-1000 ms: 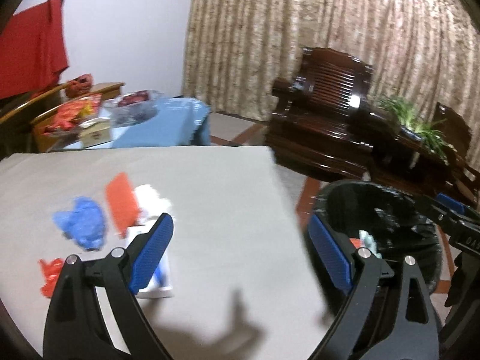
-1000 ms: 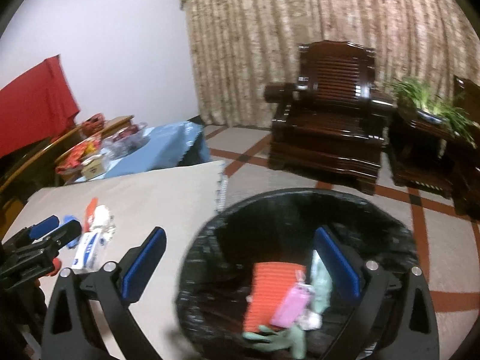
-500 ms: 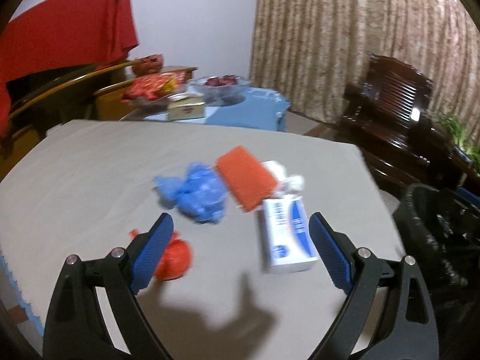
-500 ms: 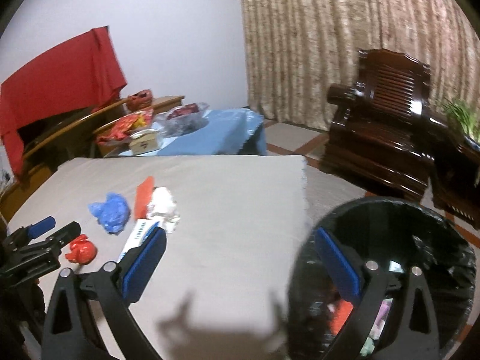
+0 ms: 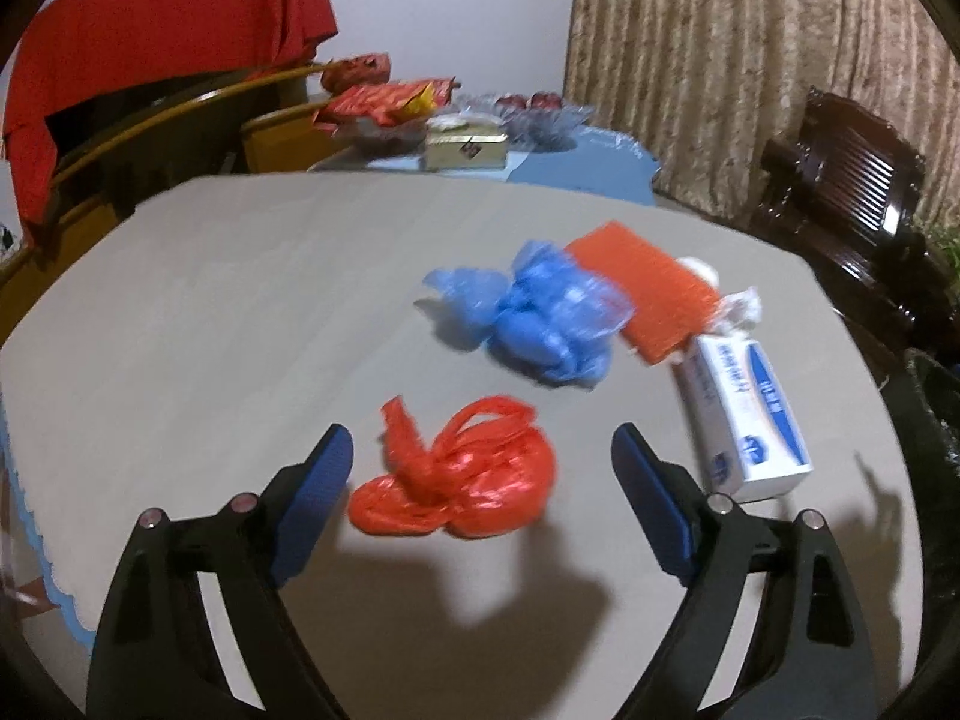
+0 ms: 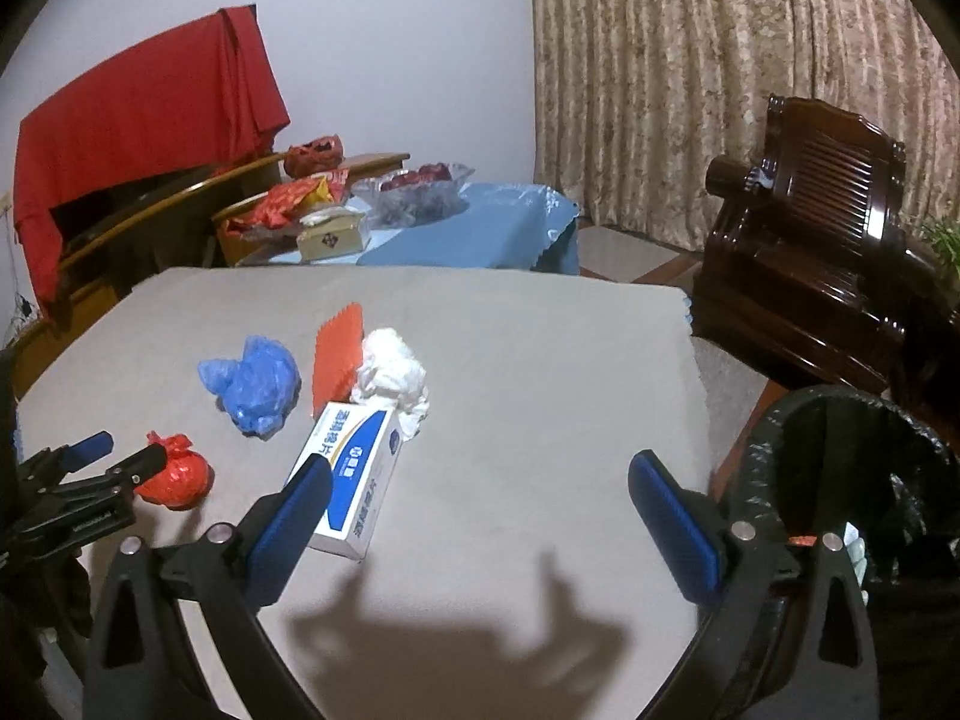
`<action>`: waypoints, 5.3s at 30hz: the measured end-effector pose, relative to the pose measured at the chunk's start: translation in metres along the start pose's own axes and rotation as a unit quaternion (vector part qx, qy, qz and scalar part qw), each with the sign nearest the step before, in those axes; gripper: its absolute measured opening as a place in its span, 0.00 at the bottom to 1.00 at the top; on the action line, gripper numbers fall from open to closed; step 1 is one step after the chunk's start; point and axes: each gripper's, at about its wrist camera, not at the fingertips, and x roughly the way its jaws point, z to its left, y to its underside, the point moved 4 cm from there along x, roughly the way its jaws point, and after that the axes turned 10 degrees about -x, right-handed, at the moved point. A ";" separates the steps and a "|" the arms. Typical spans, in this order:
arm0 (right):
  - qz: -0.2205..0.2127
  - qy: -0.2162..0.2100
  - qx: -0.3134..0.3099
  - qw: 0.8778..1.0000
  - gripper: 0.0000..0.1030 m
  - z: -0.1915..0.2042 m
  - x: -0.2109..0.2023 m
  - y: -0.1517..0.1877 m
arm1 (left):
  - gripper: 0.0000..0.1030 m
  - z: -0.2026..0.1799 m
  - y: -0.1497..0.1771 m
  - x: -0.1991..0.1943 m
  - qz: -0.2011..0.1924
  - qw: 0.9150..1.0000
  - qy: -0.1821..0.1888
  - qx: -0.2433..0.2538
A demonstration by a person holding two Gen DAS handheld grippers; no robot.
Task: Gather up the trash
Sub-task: 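Grasp the red plastic bag with the left gripper while the right gripper grasps the alcohol pads box, then carry the red bag and alcohol pads box over the bin, then open both grippers over the bin and move back toward the table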
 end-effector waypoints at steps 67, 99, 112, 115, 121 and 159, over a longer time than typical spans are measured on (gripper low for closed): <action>0.104 -0.069 -0.010 0.992 0.54 0.080 0.087 0.020 | 0.43 0.024 -0.012 0.011 0.008 1.000 0.021 -0.010; 0.071 -0.067 0.022 0.995 0.54 0.014 0.029 0.005 | 0.43 -0.042 -0.010 -0.011 0.004 0.998 0.060 0.028; 0.042 -0.010 0.070 0.997 0.54 -0.076 -0.051 0.004 | 0.43 -0.151 -0.005 -0.051 -0.013 0.986 0.142 0.082; 0.035 0.008 0.084 0.996 0.54 -0.101 -0.068 0.007 | 0.43 -0.178 -0.002 -0.059 -0.016 0.983 0.160 0.091; 0.021 0.043 0.107 0.993 0.54 -0.144 -0.100 0.014 | 0.43 -0.227 0.008 -0.077 -0.018 0.974 0.198 0.110; 0.025 0.151 0.156 0.976 0.56 -0.312 -0.144 0.081 | 0.50 -0.448 0.072 -0.081 0.017 0.916 0.340 0.210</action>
